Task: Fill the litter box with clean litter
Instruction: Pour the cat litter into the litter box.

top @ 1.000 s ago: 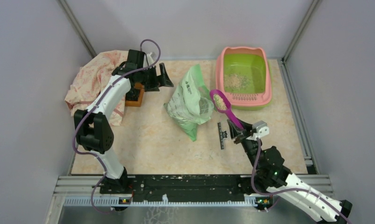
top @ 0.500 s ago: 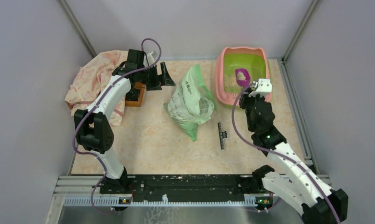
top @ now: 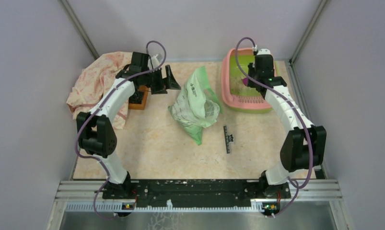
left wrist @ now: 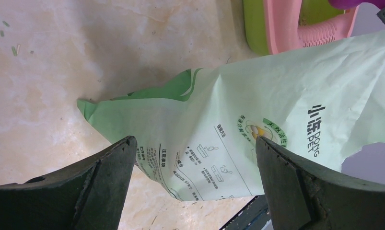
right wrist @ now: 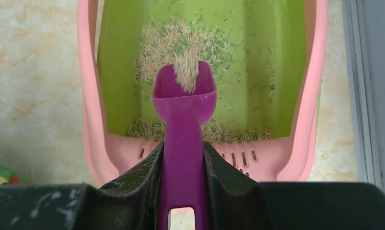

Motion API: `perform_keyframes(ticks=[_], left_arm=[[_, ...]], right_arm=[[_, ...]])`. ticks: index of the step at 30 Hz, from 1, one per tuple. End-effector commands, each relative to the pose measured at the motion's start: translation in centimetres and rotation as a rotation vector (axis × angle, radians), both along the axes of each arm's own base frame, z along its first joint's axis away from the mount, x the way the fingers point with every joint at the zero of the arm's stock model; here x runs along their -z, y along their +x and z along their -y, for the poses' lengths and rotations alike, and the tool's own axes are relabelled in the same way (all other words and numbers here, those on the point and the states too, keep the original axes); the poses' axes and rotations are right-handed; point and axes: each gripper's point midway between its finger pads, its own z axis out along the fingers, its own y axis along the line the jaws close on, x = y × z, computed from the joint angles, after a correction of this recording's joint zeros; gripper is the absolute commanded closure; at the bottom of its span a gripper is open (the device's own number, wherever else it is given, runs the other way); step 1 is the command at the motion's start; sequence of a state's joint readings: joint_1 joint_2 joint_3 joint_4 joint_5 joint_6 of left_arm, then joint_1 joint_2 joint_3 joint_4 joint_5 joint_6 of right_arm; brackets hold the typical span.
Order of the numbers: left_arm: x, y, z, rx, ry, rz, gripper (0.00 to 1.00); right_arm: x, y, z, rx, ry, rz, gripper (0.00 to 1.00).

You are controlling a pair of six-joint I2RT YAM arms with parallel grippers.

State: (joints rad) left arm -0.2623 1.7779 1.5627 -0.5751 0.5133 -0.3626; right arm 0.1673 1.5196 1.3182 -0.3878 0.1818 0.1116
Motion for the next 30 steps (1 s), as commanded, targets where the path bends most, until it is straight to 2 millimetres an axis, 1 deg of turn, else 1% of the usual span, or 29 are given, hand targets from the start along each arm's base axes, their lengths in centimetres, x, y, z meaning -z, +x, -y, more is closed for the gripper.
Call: perform_keyframes(ticks=[1,4,8,10,12,14,17,18,19,20,24,28,30], left_arm=[[-0.8,0.1,0.3,0.019,-0.002,0.04,0.01],[-1.0,0.2,0.3,0.017,-0.001,0.04,0.01],[-1.2,0.4,0.2,0.012,0.002,0.041,0.01],[-1.3,0.5,0.2,0.01,0.002,0.039,0.01],[-1.5,0.5,0.2,0.008,0.002,0.041,0.01],[-1.7,0.5,0.2,0.007,0.002,0.043,0.01],[-1.9,0.6,0.1,0.001,0.005,0.047,0.01],[-1.9,0.6,0.1,0.0,0.007,0.048,0.01],[-1.9,0.5,0.1,-0.001,0.011,0.047,0.01],[-1.8,0.5,0.0,-0.003,0.015,0.045,0.01],[-1.6,0.6,-0.4,-0.013,0.035,0.047,0.01],[-1.8,0.7,-0.6,-0.022,0.041,0.054,0.01],[-1.7,0.8,-0.6,-0.023,0.04,0.053,0.01]], right_arm=[[-2.5,-0.1,-0.1,-0.038,-0.034,-0.05,1.0],[-4.1,-0.1,-0.1,-0.045,-0.036,-0.033,1.0],[-5.8,-0.9,0.2,-0.04,-0.045,-0.011,1.0],[-6.7,-1.5,0.3,-0.042,-0.044,0.007,1.0],[-7.4,-2.4,-0.1,-0.069,-0.03,0.023,1.0],[-8.9,-3.6,-0.7,-0.096,0.0,0.102,1.0],[-10.9,-6.7,-2.5,-0.186,0.087,0.222,1.0],[-11.7,-8.0,-3.2,-0.229,0.126,0.26,1.0],[-12.0,-9.2,-4.0,-0.275,0.162,0.284,1.0],[-12.9,-10.9,-4.7,-0.321,0.2,0.318,1.0],[-12.6,-15.4,-7.4,-0.488,0.294,0.264,1.0],[-12.9,-19.2,-8.2,-0.582,0.309,0.227,1.0],[-13.1,-20.6,-8.7,-0.638,0.316,0.196,1.0]])
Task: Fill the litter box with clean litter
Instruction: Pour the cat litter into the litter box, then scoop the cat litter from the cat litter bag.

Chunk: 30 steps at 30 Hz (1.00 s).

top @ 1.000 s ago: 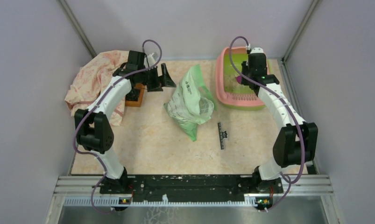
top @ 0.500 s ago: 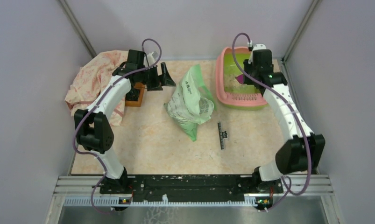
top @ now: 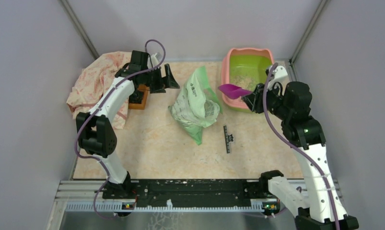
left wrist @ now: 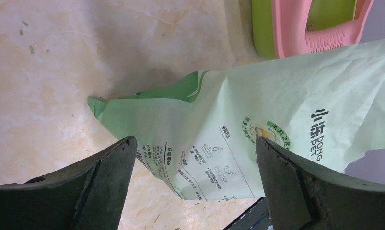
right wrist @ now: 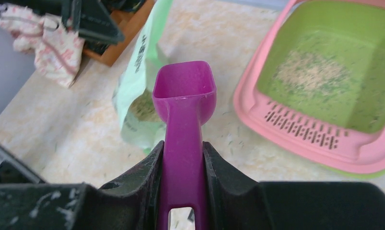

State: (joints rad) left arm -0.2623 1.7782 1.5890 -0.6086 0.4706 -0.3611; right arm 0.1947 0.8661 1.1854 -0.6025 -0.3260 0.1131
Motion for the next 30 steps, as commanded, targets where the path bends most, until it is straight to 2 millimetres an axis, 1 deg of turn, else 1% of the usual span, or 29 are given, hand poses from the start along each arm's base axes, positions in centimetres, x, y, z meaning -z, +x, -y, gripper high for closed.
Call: perform_keyframes(ticks=[1,4,6,9,12,15,19,23,28,30], left_arm=[[-1.5,0.5,0.0,0.005,0.008,0.051,0.01],[-1.4,0.6,0.1,0.004,0.003,0.047,0.01],[-1.4,0.6,0.1,0.003,0.004,0.047,0.01],[-1.4,0.6,0.0,-0.001,0.007,0.049,0.01],[-1.3,0.6,0.0,0.0,0.007,0.047,0.01],[-1.1,0.6,0.1,0.001,0.004,0.044,0.01],[-0.9,0.7,0.2,0.001,0.0,0.04,0.01],[-0.6,0.6,0.2,0.004,-0.003,0.037,0.01],[-0.3,0.6,0.2,0.004,0.001,0.038,0.01],[-0.1,0.7,0.2,0.006,0.0,0.035,0.01]], right_arm=[[-0.4,-3.5,-2.3,-0.187,0.015,-0.057,1.0],[-0.3,-4.1,-2.4,-0.206,-0.005,-0.106,1.0],[-0.6,-4.4,-2.4,-0.204,-0.015,-0.112,1.0],[-0.5,-4.9,-2.8,-0.229,-0.014,-0.124,1.0],[0.7,-5.2,-3.6,-0.269,-0.03,-0.173,1.0],[1.6,-4.9,-4.1,-0.272,-0.04,-0.187,1.0],[2.7,-3.3,-4.8,-0.274,-0.048,-0.21,1.0],[3.9,-0.7,-5.4,-0.265,-0.066,-0.246,1.0],[4.3,1.9,-6.7,-0.279,-0.088,-0.279,1.0],[4.9,2.6,-7.3,-0.281,-0.132,-0.309,1.0]])
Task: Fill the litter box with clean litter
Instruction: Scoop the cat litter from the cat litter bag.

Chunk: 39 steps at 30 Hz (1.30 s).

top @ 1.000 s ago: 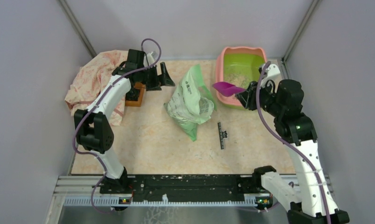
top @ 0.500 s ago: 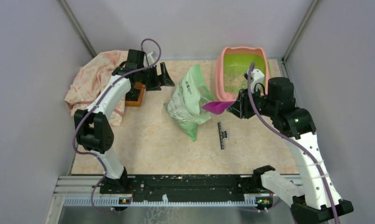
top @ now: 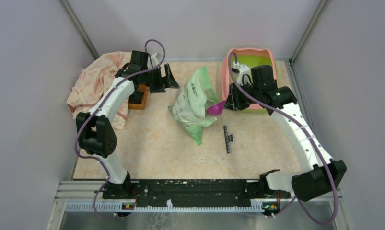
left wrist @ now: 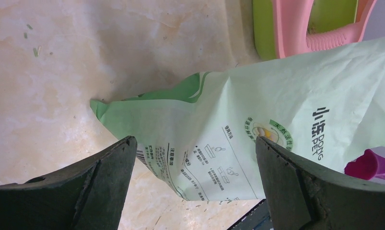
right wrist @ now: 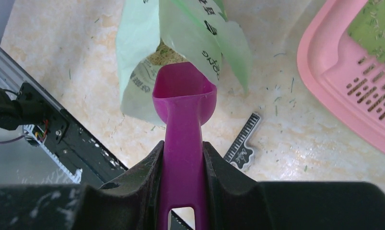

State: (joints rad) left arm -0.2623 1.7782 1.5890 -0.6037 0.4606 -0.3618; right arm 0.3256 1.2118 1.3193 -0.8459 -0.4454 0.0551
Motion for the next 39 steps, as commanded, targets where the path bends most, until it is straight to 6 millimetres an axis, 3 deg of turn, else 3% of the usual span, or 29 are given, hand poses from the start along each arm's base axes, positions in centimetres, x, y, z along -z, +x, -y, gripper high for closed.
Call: perform_keyframes(ticks=[1,7,15,20,23,27,34,38,39], left_arm=[[0.1,0.6,0.4,0.014,-0.005,0.026,0.01],[1.0,0.8,0.3,0.012,0.005,0.011,0.01],[1.4,1.1,0.4,0.019,0.011,0.008,0.01],[1.9,1.1,0.3,0.022,0.017,0.002,0.01],[2.3,1.1,0.2,0.023,0.016,-0.004,0.01],[2.6,1.2,0.0,0.023,0.015,-0.007,0.01],[3.3,1.2,-0.6,0.013,0.023,-0.013,0.01],[4.0,1.0,-0.9,0.009,0.024,-0.028,0.01],[4.1,0.9,-1.0,0.008,0.025,-0.03,0.01]], right_arm=[[-3.0,2.5,-1.7,-0.035,-0.035,0.099,1.0],[-2.5,3.8,-3.6,-0.054,-0.14,0.047,1.0],[-0.7,3.7,-5.8,-0.142,-0.36,0.002,1.0],[-1.0,4.2,-7.1,-0.166,-0.424,0.014,1.0],[-0.1,4.6,-8.2,-0.194,-0.445,-0.001,1.0],[2.6,4.9,-9.7,-0.232,-0.449,-0.033,1.0],[8.1,3.1,-11.0,-0.221,-0.342,-0.047,1.0],[10.4,2.0,-11.7,-0.179,-0.251,-0.01,1.0],[10.2,2.3,-11.9,-0.16,-0.229,0.025,1.0]])
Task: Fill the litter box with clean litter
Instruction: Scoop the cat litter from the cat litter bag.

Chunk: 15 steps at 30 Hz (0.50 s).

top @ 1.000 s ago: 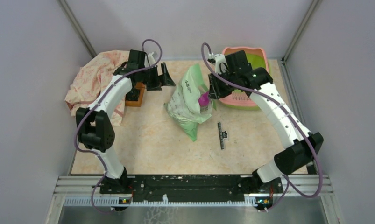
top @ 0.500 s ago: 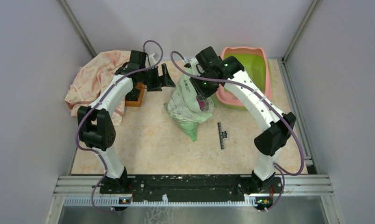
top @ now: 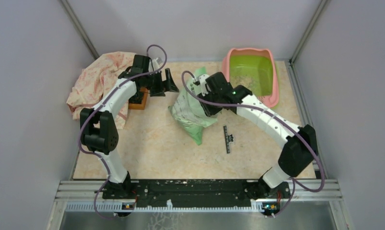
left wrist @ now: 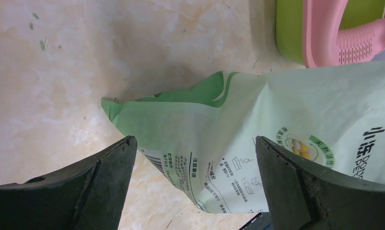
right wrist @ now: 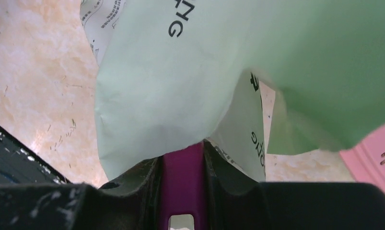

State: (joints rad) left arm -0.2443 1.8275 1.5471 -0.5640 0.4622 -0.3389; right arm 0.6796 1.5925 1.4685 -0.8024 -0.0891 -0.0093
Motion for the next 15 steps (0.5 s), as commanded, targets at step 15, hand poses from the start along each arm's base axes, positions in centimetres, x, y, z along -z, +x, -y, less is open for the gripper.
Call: perform_keyframes(ticks=[15], left_arm=[[0.8,0.1,-0.5,0.0,0.003,-0.001,0.01]], right_arm=[[5.6,0.3,-6.0,0.019,0.35,0.315,1.0]])
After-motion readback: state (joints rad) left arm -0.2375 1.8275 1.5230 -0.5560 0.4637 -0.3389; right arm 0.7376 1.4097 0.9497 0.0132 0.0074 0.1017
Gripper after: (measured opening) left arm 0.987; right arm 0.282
